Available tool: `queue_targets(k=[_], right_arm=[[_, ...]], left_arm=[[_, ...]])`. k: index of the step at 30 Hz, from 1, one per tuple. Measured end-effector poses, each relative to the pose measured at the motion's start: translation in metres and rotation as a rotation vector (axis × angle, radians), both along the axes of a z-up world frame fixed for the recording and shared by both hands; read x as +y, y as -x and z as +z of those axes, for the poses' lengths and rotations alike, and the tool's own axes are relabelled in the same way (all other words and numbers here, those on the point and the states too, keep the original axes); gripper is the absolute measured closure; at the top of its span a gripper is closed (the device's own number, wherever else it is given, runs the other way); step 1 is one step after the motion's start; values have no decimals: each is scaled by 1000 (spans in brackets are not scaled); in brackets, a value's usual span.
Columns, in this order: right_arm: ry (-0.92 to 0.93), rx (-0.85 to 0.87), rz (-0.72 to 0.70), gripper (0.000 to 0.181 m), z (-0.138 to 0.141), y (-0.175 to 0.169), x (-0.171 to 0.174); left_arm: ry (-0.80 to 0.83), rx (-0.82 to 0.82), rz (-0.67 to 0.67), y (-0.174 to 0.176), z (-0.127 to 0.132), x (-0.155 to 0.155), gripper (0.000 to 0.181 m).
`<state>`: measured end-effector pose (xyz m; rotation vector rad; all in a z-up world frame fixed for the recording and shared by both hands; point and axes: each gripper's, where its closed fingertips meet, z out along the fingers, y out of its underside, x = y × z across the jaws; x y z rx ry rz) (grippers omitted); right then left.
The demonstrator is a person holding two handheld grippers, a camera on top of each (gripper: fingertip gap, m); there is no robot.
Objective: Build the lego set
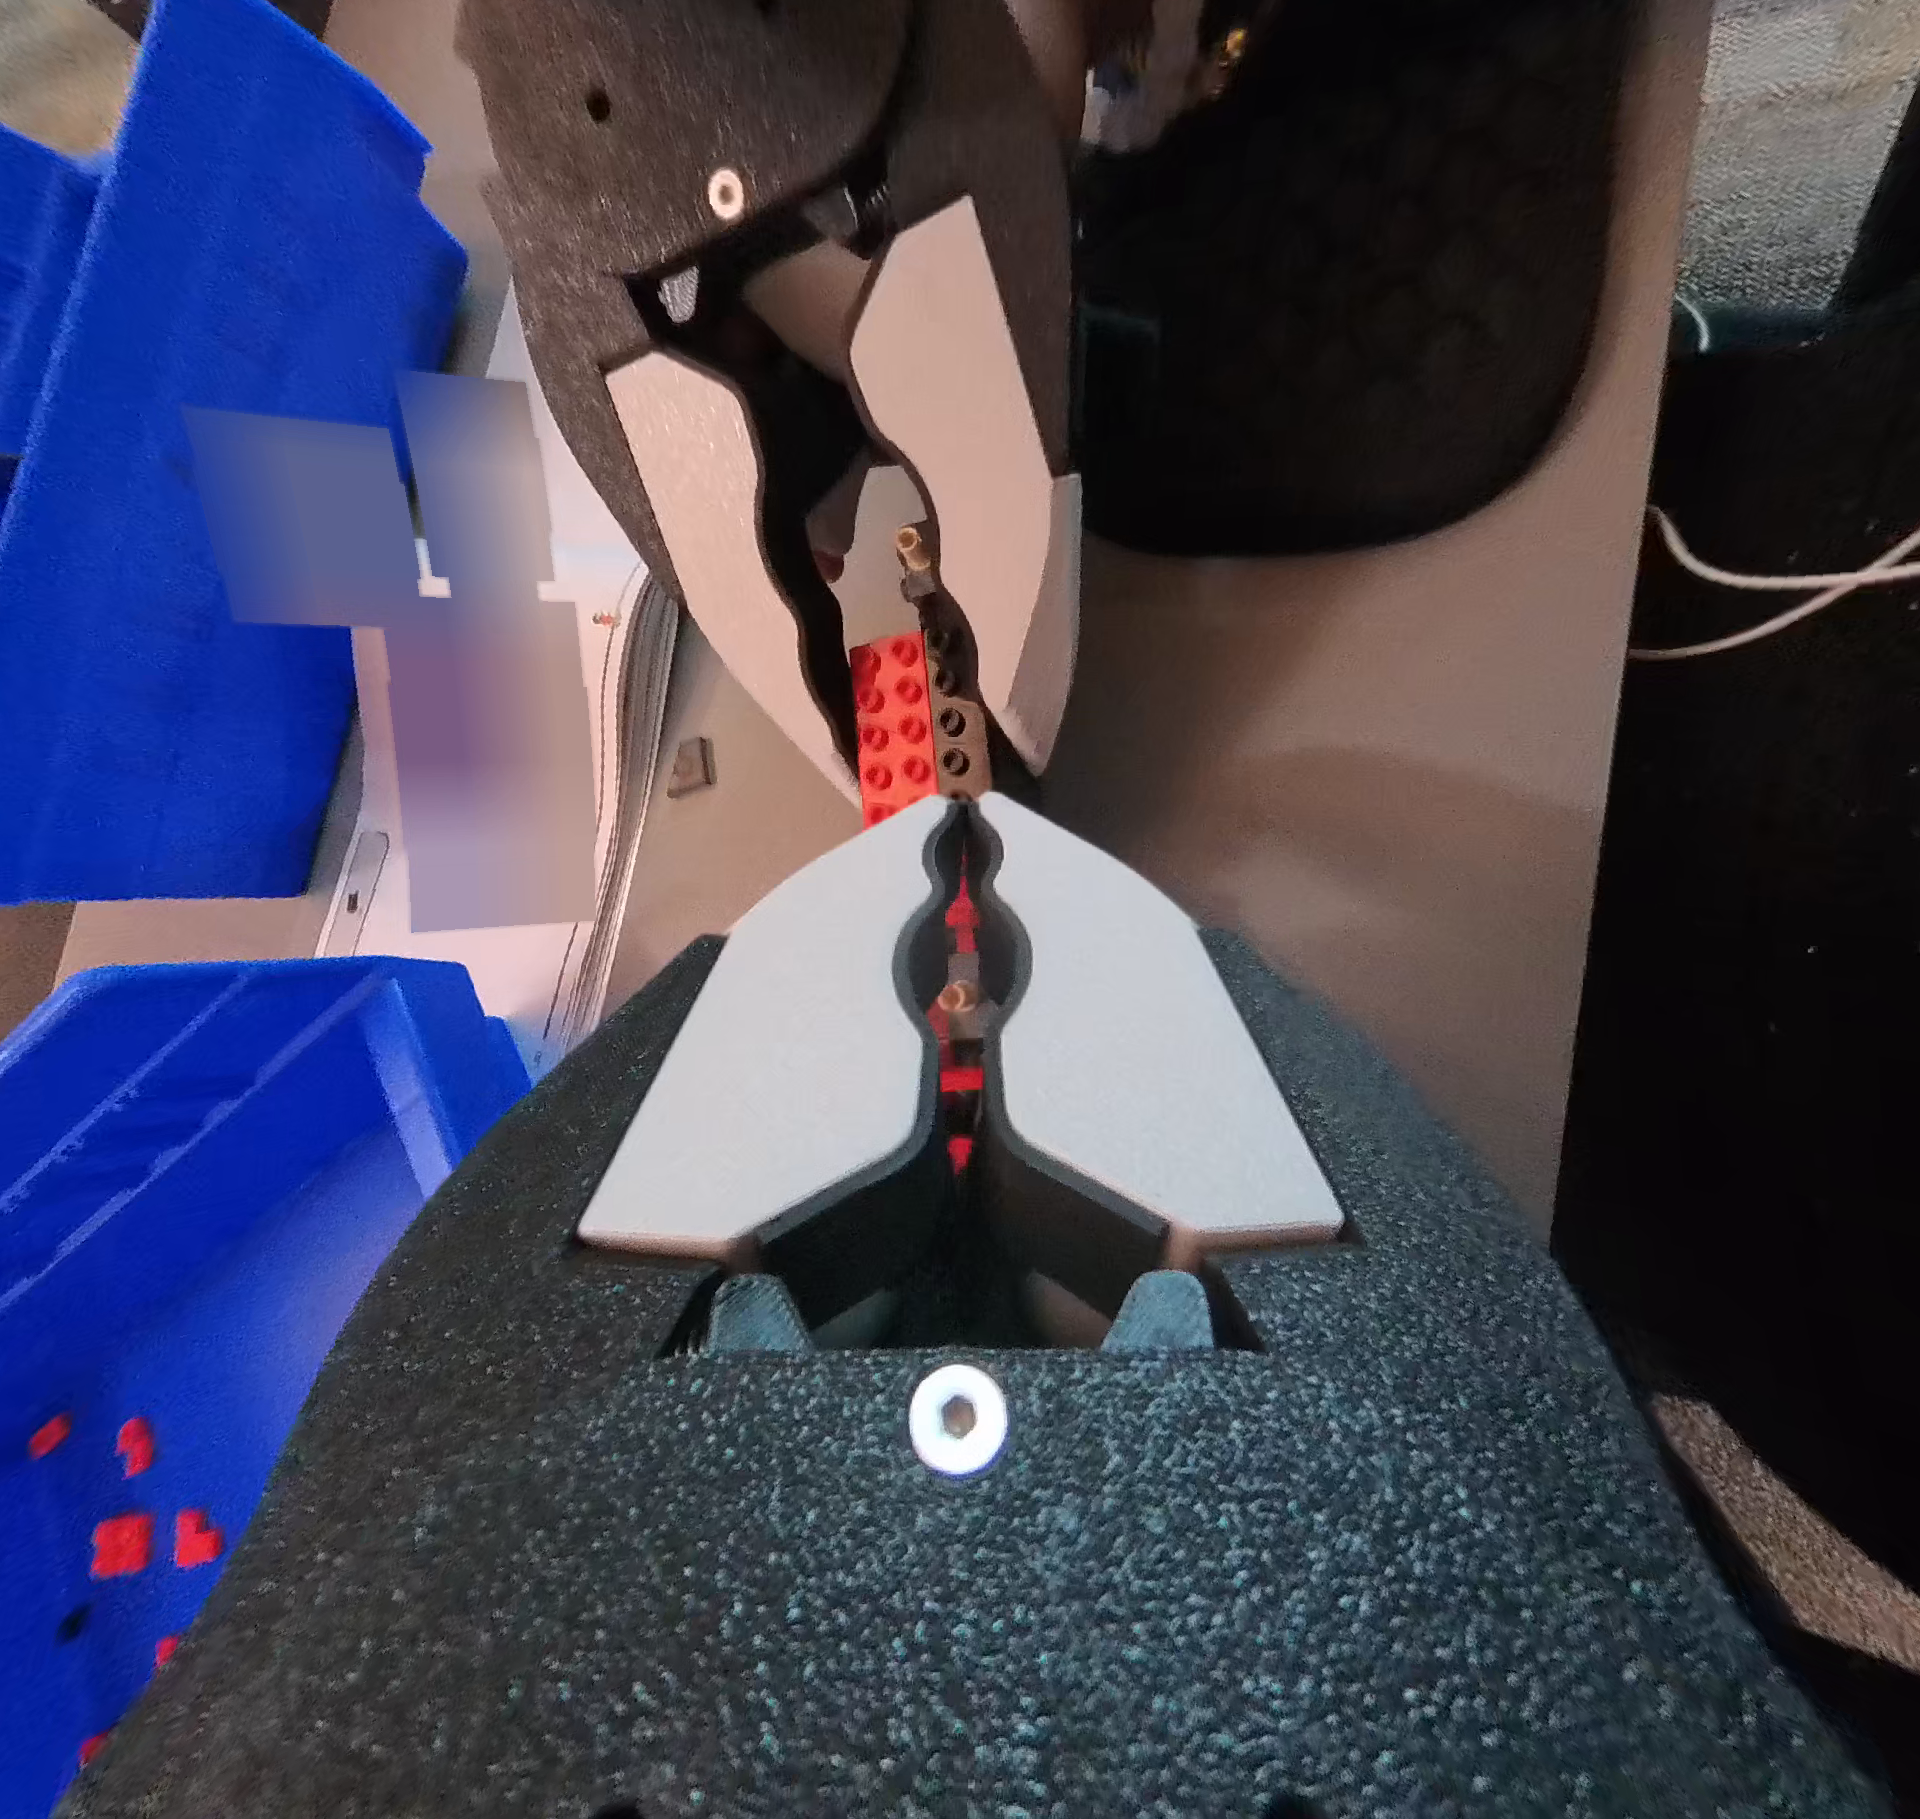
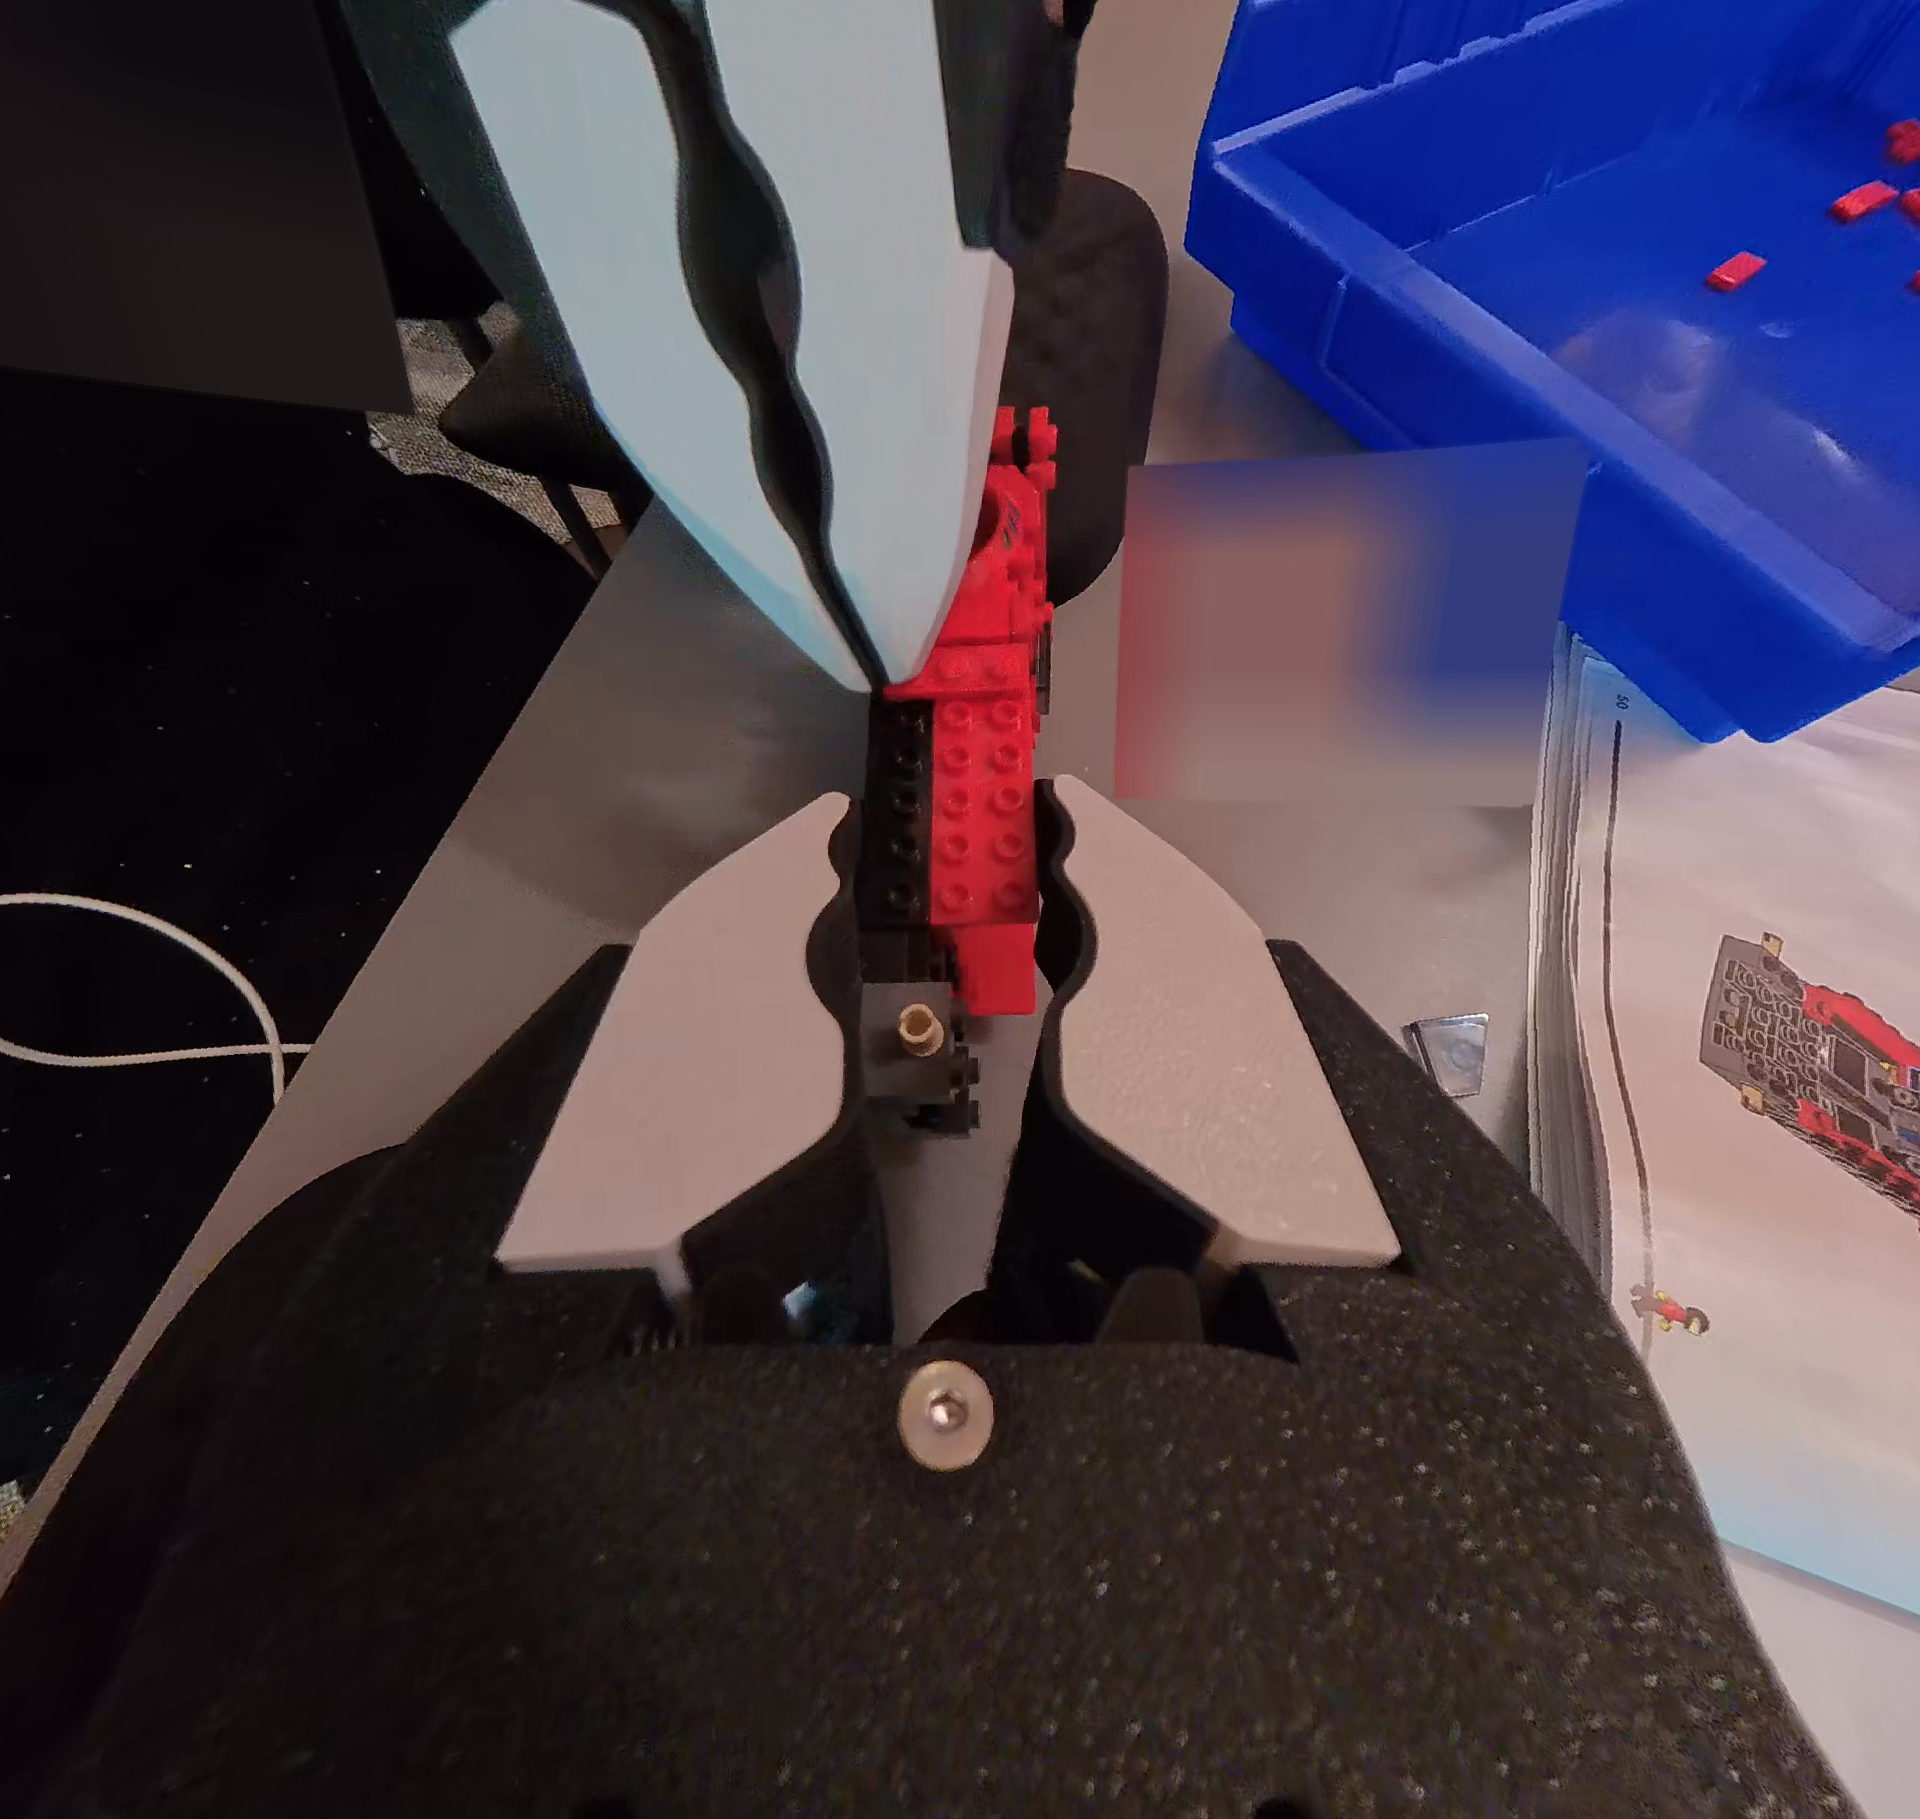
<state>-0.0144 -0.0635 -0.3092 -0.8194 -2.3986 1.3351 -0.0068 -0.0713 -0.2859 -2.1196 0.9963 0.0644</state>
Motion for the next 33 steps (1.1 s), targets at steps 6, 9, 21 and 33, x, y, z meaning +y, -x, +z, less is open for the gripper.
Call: queue_targets(k=[6,9,21,33], right_arm=[[8,-4,2,151,0,-1,0],[8,-4,4,151,0,-1,1],[-6,3,11,152,-1,-3,0],[-4,3,11,152,-1,-4,0]], left_arm=[[-16,-25,-28,4,16,-6,179],[-46,-77,2,11,27,-3,179],[271,-188,4,26,-5,32,181],[327,-169,-28,20,-9,23,181]])
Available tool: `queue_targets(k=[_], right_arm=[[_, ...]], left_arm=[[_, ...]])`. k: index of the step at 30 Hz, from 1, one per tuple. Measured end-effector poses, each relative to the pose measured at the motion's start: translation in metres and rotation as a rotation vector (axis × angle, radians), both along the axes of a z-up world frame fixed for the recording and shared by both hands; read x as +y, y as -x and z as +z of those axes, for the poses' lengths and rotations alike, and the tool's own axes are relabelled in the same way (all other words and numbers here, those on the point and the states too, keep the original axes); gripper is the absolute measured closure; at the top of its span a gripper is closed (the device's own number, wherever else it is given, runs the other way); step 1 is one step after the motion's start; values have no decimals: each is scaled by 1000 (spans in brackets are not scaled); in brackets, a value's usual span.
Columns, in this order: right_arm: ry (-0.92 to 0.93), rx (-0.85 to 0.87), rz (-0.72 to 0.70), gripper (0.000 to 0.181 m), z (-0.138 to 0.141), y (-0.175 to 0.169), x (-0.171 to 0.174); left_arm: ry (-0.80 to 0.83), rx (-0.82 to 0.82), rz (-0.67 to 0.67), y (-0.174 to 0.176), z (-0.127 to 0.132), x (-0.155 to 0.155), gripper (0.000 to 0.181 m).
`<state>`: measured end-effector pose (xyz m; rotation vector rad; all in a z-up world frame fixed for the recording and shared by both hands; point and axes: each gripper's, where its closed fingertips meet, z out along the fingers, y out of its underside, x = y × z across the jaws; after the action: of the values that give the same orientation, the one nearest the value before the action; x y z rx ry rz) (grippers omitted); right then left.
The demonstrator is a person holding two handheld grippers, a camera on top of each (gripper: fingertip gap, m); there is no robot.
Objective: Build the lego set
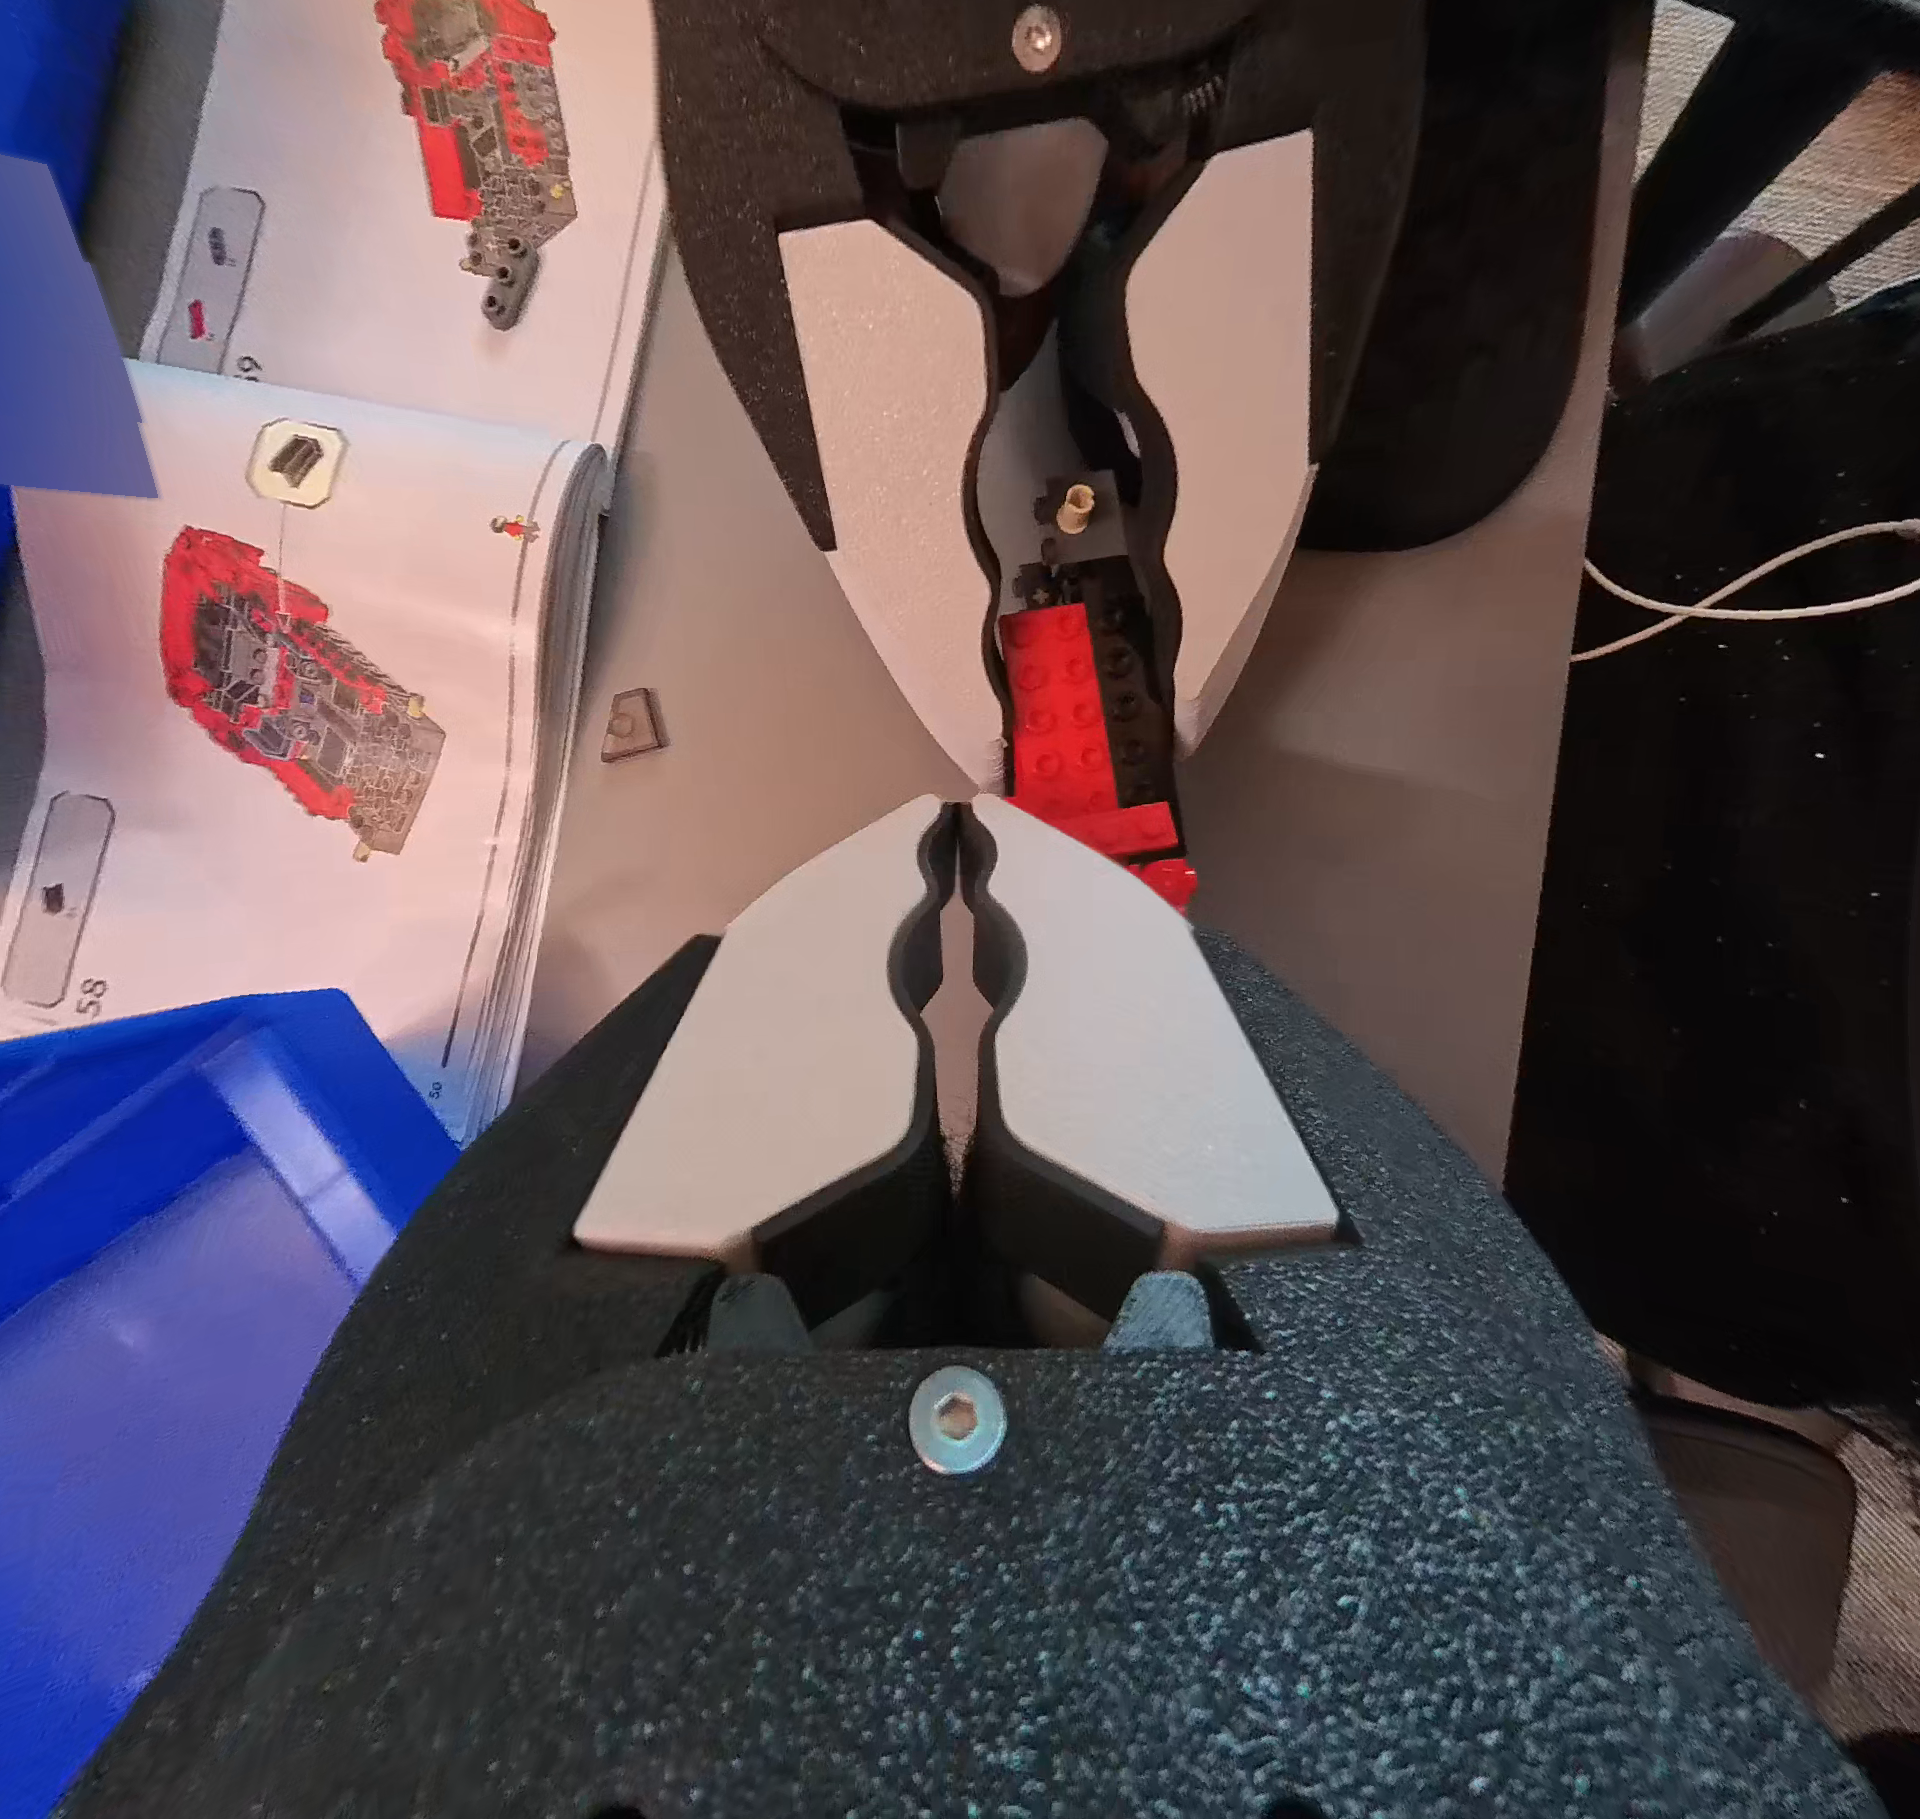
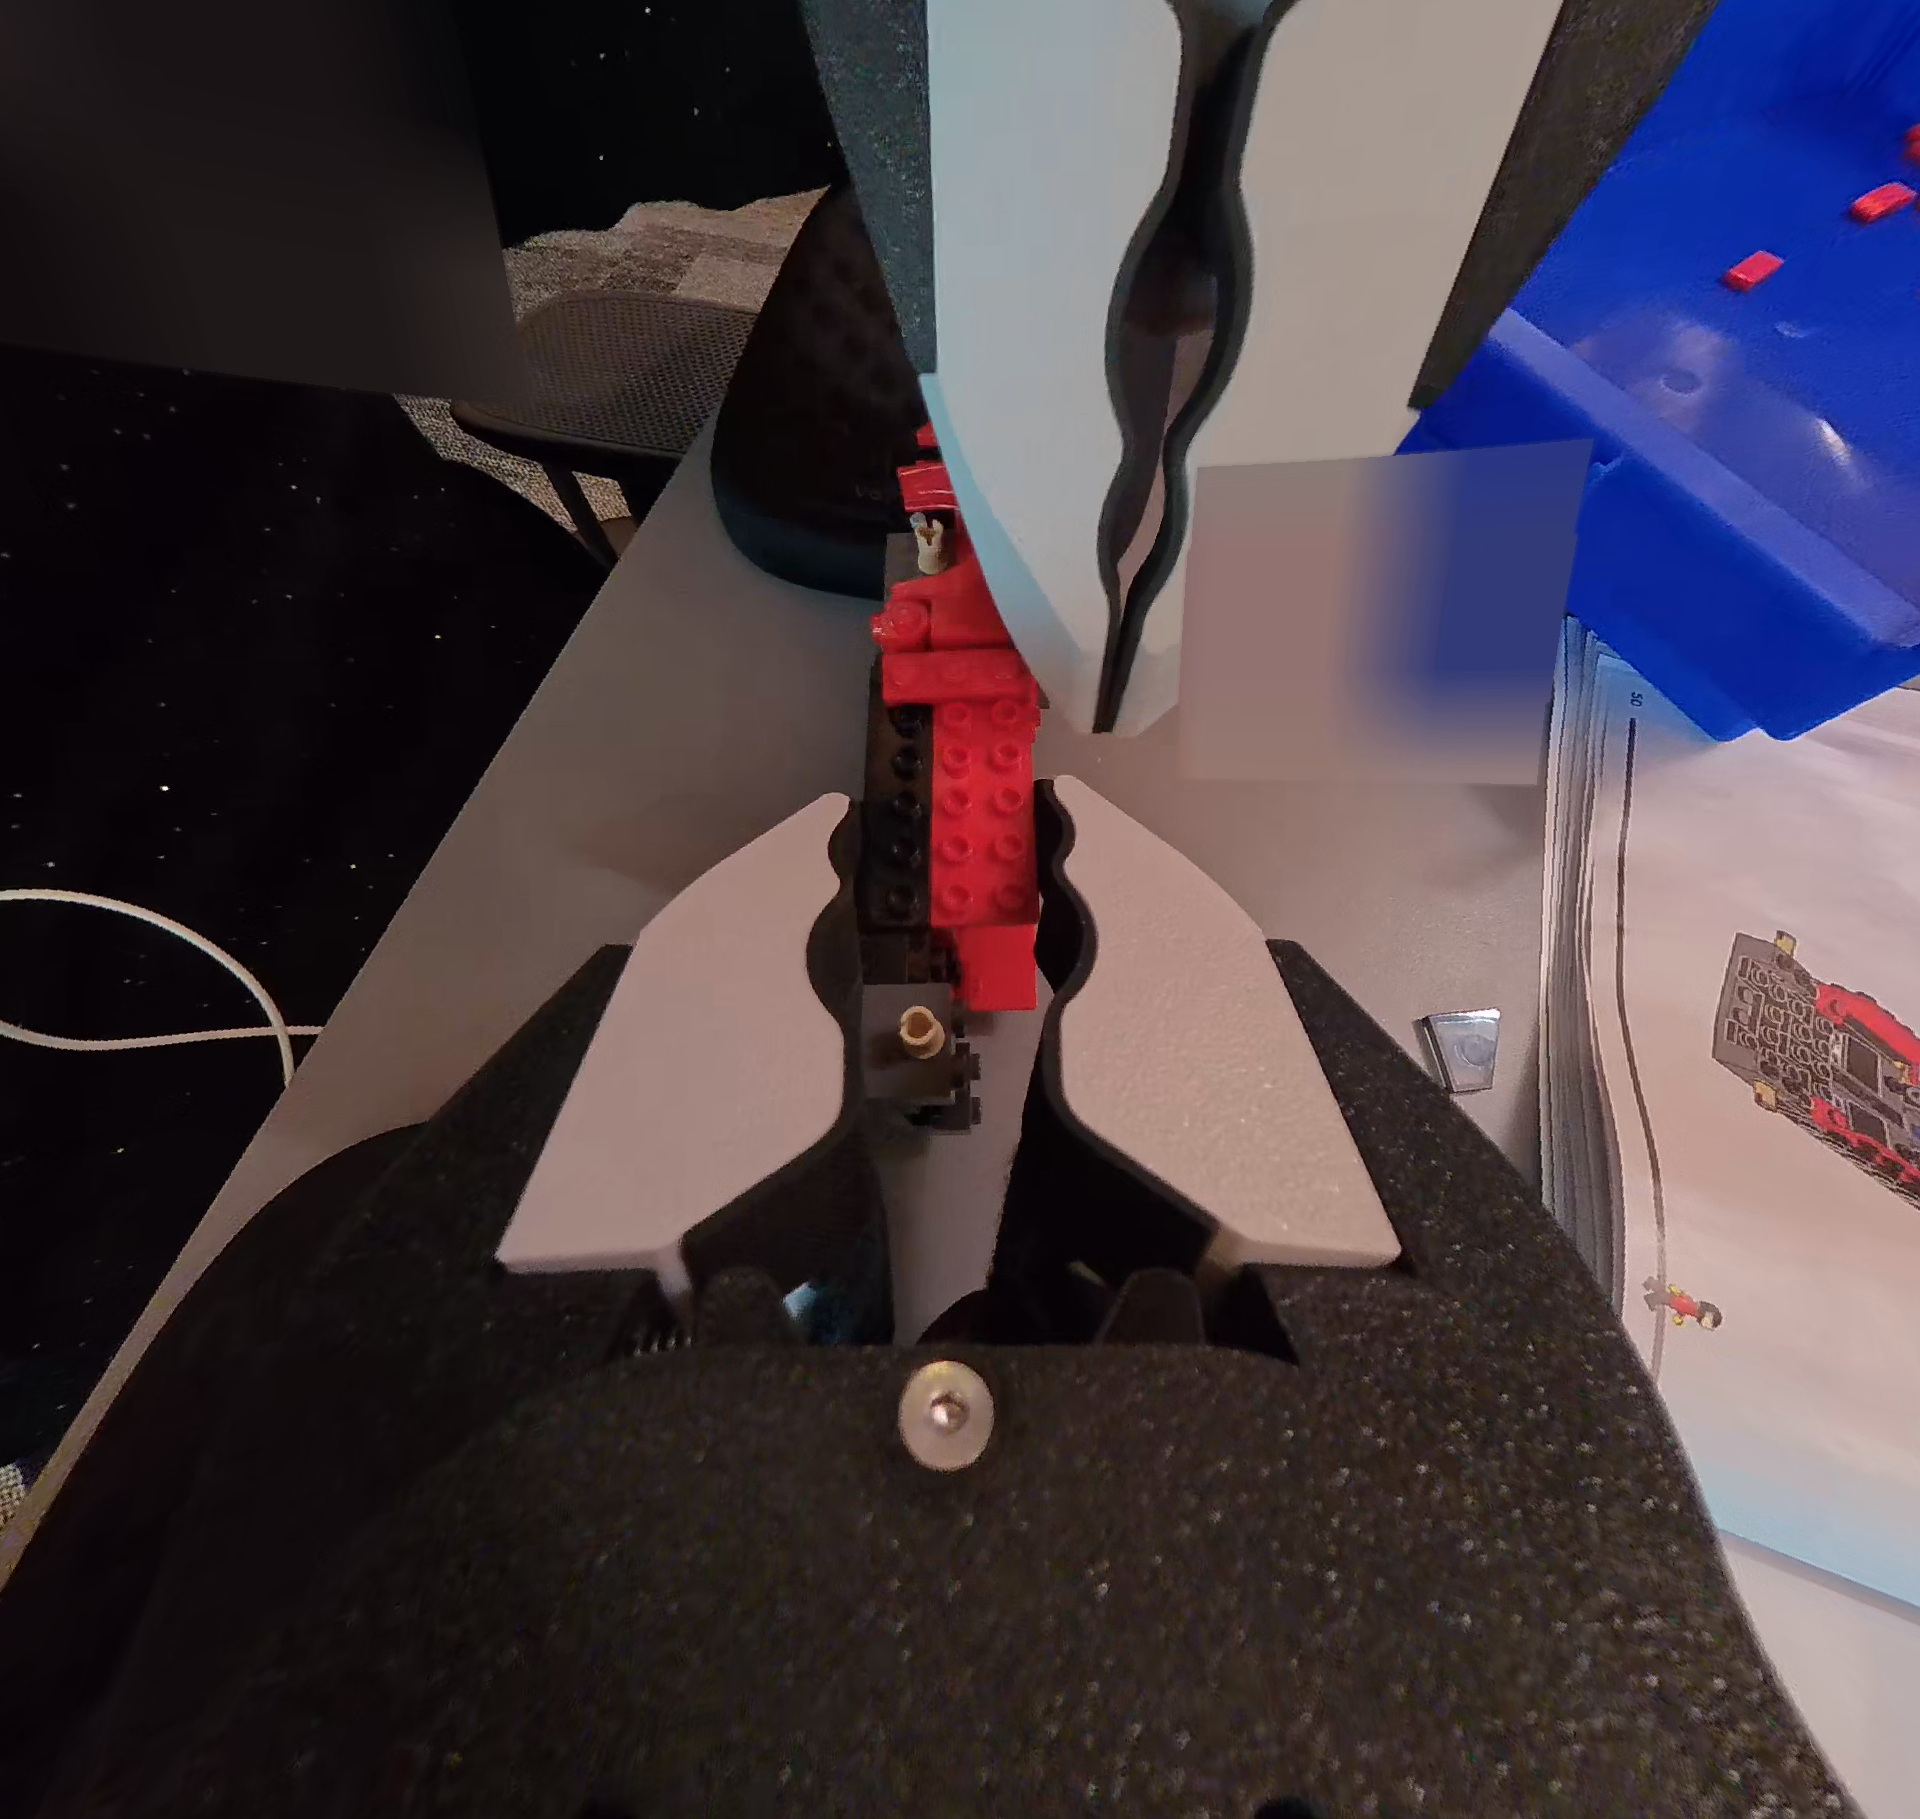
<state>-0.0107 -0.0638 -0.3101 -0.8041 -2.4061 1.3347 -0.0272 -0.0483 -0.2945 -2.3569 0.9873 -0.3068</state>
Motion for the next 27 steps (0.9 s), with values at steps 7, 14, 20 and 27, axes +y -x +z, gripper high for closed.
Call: queue_targets(k=[7,14,20,27], right_arm=[[6,-2,-3,152,0,0,0],[0,-5,-8,152,0,0,0],[-1,-7,-8,152,-1,-1,0],[2,-12,-10,152,-2,-1,1]], left_arm=[[-73,-26,-37,-5,20,-7,181],[31,51,-116,-15,8,-18,181],[97,110,-149,-14,8,-20,181],[107,140,-149,-11,7,-18,181]])
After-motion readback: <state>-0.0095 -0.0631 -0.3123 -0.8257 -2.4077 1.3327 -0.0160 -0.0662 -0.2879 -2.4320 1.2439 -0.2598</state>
